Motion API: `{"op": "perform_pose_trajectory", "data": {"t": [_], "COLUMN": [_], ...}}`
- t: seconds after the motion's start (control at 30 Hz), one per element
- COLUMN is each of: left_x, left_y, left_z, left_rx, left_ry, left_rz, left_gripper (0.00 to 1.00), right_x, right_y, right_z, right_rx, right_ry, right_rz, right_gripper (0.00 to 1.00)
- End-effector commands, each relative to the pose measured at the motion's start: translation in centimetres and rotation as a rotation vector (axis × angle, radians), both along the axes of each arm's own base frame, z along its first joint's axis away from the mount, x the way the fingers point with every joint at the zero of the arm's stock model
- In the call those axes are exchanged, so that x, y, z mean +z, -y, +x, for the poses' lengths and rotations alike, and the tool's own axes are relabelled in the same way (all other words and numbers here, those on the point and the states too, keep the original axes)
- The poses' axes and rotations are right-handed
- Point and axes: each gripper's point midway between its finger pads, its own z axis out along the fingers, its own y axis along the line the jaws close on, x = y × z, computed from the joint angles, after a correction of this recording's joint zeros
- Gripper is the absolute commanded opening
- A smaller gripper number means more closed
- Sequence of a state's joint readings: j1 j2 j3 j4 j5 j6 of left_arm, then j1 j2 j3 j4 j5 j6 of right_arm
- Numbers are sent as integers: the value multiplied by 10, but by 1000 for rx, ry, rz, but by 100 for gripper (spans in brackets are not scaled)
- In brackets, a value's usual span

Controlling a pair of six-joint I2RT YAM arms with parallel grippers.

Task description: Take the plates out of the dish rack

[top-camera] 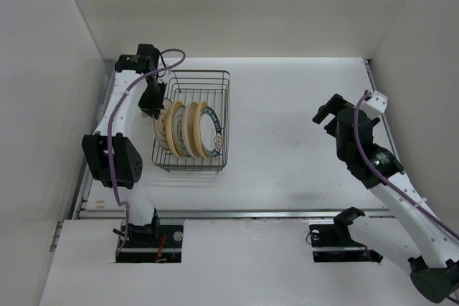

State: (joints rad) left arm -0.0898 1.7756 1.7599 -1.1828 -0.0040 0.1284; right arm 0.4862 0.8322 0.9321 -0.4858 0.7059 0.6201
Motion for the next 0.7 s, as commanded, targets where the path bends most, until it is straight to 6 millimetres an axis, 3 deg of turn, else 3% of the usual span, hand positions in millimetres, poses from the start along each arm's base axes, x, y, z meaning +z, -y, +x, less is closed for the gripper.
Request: {"op": "perform_pose_trajectory", "data": {"t": [0.0, 0.13, 0.17, 0.23, 0.33, 0.43, 0.47, 0.5, 0.53, 0.57, 0.6, 0.67], "left_x": [77, 147, 172, 200, 238, 252, 254, 251, 249, 244, 239, 225], "left_y": [-2, -9, -11, -11, 0, 27, 53, 67, 83, 113, 128, 149], "left_z": [17, 31, 38, 40, 46, 49, 46, 45, 43, 33, 27, 12], "left_rx": [3, 51, 74, 88, 99, 57, -30, -75, -113, -228, -284, -362], "left_ry": [234, 462, 557, 665, 827, 875, 860, 834, 804, 728, 678, 572], "left_rz": [19, 51, 66, 74, -1, -162, -284, -352, -429, -576, -654, -784], "left_gripper": [0, 0, 0, 0, 0, 0, 0, 0, 0, 0, 0, 0], "right_x": [6, 21, 23, 30, 35, 35, 33, 46, 40, 37, 49, 38], "right_y": [-2, -15, -25, -40, -86, -145, -159, -181, -194, -204, -217, -233], "right_z": [0, 4, 5, 7, 10, 5, 2, -5, 0, 0, -2, 7], "right_rx": [16, 100, 166, 255, 504, 806, 875, 999, 1047, 1079, 1152, 1190], "right_ry": [24, 62, 65, 90, 125, 134, 127, 164, 141, 120, 156, 112], "right_rz": [-12, -18, -28, -24, -6, 67, 97, 143, 175, 233, 269, 334], "right_gripper": [100, 100, 100, 100, 100, 100, 100, 100, 100, 100, 100, 100]}}
